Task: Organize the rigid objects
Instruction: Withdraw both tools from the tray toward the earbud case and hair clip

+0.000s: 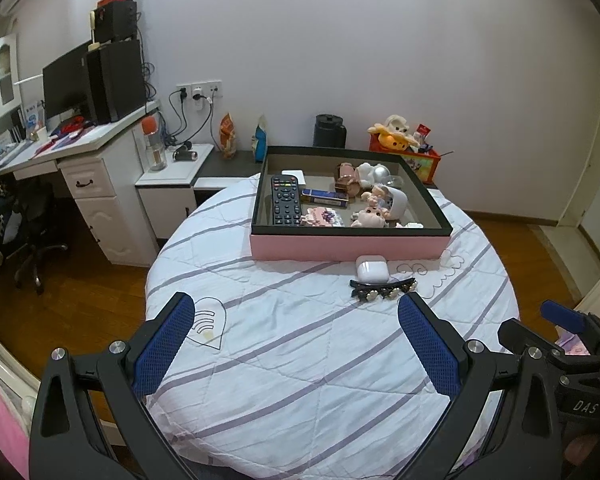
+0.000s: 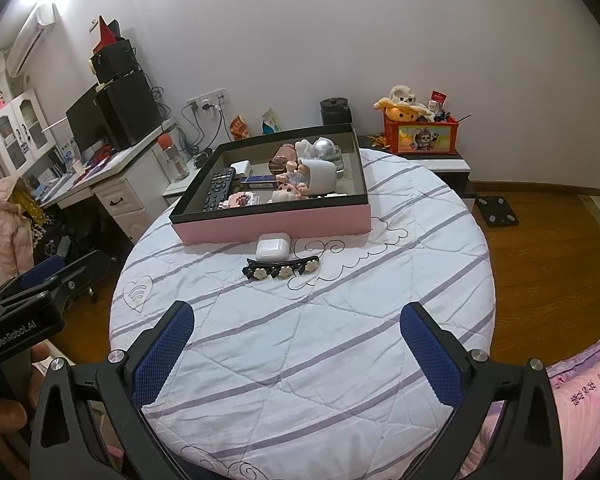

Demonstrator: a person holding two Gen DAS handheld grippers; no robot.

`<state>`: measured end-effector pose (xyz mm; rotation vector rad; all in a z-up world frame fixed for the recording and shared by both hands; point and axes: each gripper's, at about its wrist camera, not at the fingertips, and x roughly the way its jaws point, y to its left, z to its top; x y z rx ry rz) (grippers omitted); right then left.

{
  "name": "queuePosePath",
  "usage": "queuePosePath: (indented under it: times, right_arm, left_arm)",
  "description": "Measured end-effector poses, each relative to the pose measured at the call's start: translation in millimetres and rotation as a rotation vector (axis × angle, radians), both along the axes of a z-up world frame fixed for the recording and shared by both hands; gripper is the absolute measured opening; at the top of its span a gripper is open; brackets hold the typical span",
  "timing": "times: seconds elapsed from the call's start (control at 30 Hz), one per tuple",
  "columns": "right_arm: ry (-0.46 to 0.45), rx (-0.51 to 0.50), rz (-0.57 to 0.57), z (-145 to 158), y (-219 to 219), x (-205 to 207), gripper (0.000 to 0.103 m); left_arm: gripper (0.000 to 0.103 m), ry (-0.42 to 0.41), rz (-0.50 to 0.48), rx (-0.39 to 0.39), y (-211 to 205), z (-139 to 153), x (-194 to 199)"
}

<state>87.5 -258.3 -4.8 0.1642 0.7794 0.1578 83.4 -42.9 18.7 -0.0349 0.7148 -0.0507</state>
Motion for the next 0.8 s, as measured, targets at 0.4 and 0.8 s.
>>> queuePosePath:
  times: [0.4,0.8]
  right_arm:
    - [0.089,-0.046,0.009,-33.5,8.7,31.8,0.103]
    - [0.193,-0.083,0.050,-85.9,44.6,112.5,0.103]
  left_arm:
    - [0.103,0.084,0.058,-0.007,14.1,-36.0,24.6]
    - [0.103,0.184,0.106,-0.015,28.5,-79.2,61.0]
